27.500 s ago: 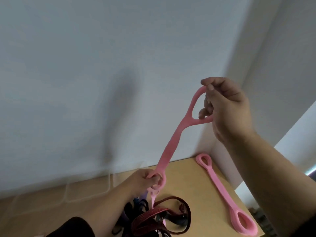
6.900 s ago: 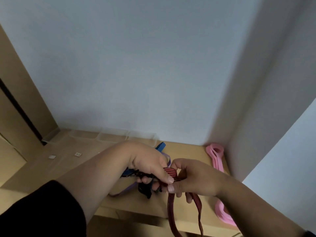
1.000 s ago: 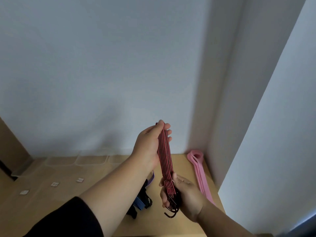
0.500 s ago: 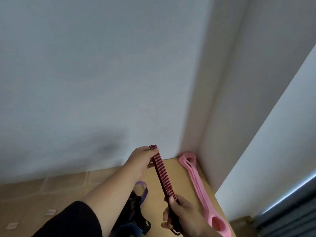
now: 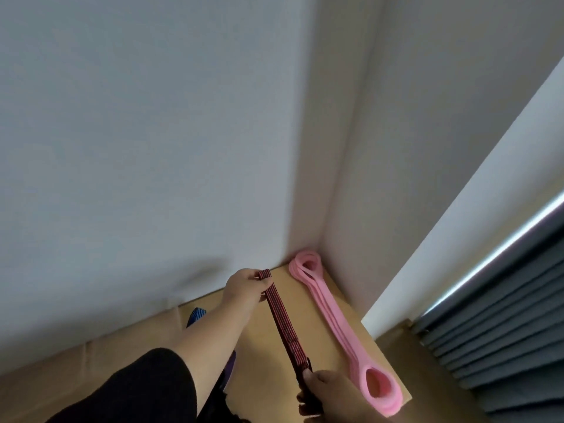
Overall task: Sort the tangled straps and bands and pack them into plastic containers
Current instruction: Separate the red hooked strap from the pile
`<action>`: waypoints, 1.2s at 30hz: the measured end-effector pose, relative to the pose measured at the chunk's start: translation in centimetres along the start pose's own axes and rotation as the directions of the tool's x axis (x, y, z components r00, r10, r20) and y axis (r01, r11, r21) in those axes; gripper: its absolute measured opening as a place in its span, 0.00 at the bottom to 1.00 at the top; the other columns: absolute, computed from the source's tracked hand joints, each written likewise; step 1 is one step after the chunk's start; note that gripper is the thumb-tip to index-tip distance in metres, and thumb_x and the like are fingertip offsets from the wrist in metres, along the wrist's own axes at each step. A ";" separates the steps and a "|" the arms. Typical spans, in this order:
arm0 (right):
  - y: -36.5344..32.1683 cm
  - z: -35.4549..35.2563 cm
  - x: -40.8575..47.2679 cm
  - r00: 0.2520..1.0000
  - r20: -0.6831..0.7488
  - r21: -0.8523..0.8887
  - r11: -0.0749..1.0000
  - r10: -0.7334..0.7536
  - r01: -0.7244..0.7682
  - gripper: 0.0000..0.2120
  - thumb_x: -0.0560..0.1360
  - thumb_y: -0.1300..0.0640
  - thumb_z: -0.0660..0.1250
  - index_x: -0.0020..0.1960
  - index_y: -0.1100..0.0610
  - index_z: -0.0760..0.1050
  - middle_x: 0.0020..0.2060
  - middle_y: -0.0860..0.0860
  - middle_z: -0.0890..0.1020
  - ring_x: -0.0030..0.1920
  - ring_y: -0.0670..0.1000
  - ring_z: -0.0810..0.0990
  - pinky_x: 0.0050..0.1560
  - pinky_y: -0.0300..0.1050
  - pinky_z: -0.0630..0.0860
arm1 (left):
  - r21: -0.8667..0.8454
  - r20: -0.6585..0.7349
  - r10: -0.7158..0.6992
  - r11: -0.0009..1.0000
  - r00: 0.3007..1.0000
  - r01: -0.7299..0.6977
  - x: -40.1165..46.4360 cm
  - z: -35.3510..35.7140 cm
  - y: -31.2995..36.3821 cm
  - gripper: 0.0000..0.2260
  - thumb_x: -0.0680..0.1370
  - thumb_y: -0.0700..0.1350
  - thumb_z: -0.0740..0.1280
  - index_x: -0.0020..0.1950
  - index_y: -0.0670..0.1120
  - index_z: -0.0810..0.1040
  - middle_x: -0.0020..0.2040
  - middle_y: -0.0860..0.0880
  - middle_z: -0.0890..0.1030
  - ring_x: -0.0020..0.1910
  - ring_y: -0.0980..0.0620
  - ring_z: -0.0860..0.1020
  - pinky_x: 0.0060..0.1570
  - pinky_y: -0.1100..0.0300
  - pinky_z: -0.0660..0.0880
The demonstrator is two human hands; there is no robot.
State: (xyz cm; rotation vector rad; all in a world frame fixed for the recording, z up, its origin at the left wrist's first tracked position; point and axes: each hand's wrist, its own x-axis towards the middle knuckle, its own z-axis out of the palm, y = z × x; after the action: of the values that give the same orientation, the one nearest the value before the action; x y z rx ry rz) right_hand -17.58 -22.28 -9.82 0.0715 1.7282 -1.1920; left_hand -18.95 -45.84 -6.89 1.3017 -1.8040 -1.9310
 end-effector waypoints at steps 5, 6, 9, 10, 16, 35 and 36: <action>-1.2 -2.4 4.0 0.998 -0.060 -0.477 0.879 -0.033 0.001 0.14 0.78 0.41 0.66 0.43 0.49 0.82 0.38 0.47 0.85 0.39 0.42 0.83 0.45 0.34 0.78 | 0.133 -0.084 -0.023 0.991 0.996 0.034 4.7 2.4 -2.1 0.06 0.72 0.42 0.77 0.43 0.49 0.82 0.42 0.46 0.85 0.44 0.44 0.84 0.52 0.44 0.81; -1.6 -2.7 4.7 0.997 -0.061 -0.518 0.855 -0.037 0.000 0.13 0.78 0.41 0.66 0.42 0.48 0.81 0.38 0.46 0.84 0.40 0.41 0.82 0.44 0.33 0.76 | 0.141 -0.106 -0.028 0.989 0.994 0.043 5.6 2.7 -2.6 0.06 0.72 0.41 0.77 0.42 0.49 0.81 0.42 0.45 0.85 0.42 0.44 0.84 0.52 0.44 0.81; -2.6 -3.2 6.8 0.997 -0.051 -0.594 0.805 -0.054 0.013 0.12 0.78 0.39 0.65 0.47 0.46 0.80 0.43 0.44 0.82 0.47 0.43 0.80 0.45 0.34 0.71 | 0.184 -0.134 -0.016 0.982 0.991 0.041 8.0 3.3 -3.8 0.07 0.71 0.40 0.77 0.39 0.49 0.81 0.40 0.46 0.85 0.43 0.43 0.84 0.50 0.43 0.81; -2.8 -3.3 7.5 0.997 -0.049 -0.626 0.779 -0.059 0.016 0.14 0.77 0.38 0.65 0.52 0.46 0.81 0.46 0.44 0.81 0.50 0.44 0.79 0.50 0.36 0.71 | 0.202 -0.141 -0.007 0.979 0.990 0.036 8.7 3.5 -4.2 0.07 0.71 0.40 0.77 0.39 0.49 0.81 0.40 0.46 0.85 0.44 0.43 0.84 0.50 0.44 0.81; -3.5 -4.2 9.8 0.994 -0.036 -0.743 0.668 -0.102 0.041 0.09 0.80 0.43 0.64 0.50 0.48 0.70 0.42 0.42 0.74 0.43 0.38 0.72 0.40 0.30 0.66 | 0.264 -0.145 0.027 0.965 0.989 0.012 11.3 4.9 -5.5 0.11 0.72 0.39 0.77 0.52 0.45 0.81 0.42 0.51 0.82 0.47 0.47 0.83 0.55 0.50 0.79; -3.4 -4.4 11.0 0.989 -0.023 -0.846 0.531 -0.145 0.058 0.22 0.78 0.40 0.64 0.64 0.54 0.65 0.50 0.45 0.73 0.49 0.45 0.74 0.51 0.38 0.72 | 0.579 -0.237 0.025 0.806 0.971 0.121 13.1 5.3 -5.3 0.19 0.76 0.57 0.72 0.57 0.43 0.80 0.56 0.46 0.83 0.58 0.46 0.79 0.52 0.59 0.70; -3.6 -4.5 10.9 0.987 -0.040 -0.840 0.540 -0.154 0.050 0.24 0.79 0.41 0.64 0.66 0.55 0.65 0.53 0.46 0.74 0.51 0.45 0.75 0.52 0.38 0.72 | 0.577 -0.228 0.029 0.809 0.973 0.111 12.8 4.9 -5.1 0.19 0.76 0.57 0.72 0.58 0.43 0.80 0.56 0.47 0.83 0.59 0.47 0.79 0.51 0.60 0.69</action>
State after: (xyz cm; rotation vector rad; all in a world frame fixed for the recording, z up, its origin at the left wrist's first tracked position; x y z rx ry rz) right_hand -28.01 -25.72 -15.39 -0.5753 2.2655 -0.3035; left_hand -27.89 -49.62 -17.83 1.6615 -2.3573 -1.1860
